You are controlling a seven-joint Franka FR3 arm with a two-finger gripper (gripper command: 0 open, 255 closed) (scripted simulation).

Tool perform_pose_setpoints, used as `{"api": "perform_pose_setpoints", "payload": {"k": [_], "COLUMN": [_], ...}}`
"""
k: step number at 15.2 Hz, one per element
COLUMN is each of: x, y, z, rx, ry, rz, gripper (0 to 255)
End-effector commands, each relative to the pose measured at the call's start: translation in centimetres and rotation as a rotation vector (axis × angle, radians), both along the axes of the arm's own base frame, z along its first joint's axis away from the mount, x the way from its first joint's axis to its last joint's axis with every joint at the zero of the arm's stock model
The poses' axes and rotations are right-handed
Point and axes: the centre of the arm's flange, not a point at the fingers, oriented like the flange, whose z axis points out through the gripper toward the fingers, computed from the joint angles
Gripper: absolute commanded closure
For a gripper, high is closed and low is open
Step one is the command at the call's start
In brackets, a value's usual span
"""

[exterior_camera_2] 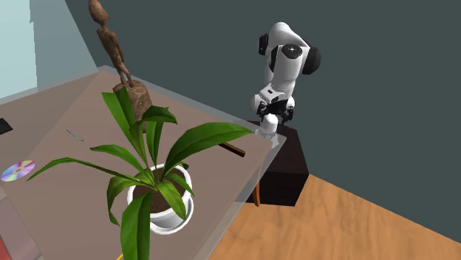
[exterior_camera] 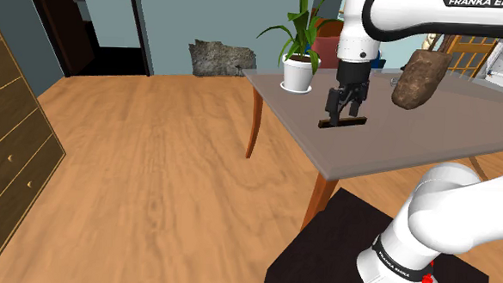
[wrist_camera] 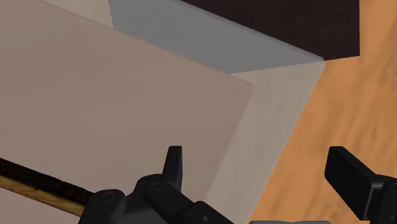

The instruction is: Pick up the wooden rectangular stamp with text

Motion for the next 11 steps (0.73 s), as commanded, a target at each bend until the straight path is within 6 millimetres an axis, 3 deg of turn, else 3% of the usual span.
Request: {"api": "perform_pose_setpoints", "payload": {"k": [1,6,11], "x": [0.0,-1.5,-0.9], "y": [0.0,-6.1,-12.3], "z": [0.0,-1.7,-3.6], "rx": [0.0,0.031,0.061], "ry": [0.0,-0.017,-0.034], "rz": [0.0,0.326,0.651], "gripper": [0,0,0]}}
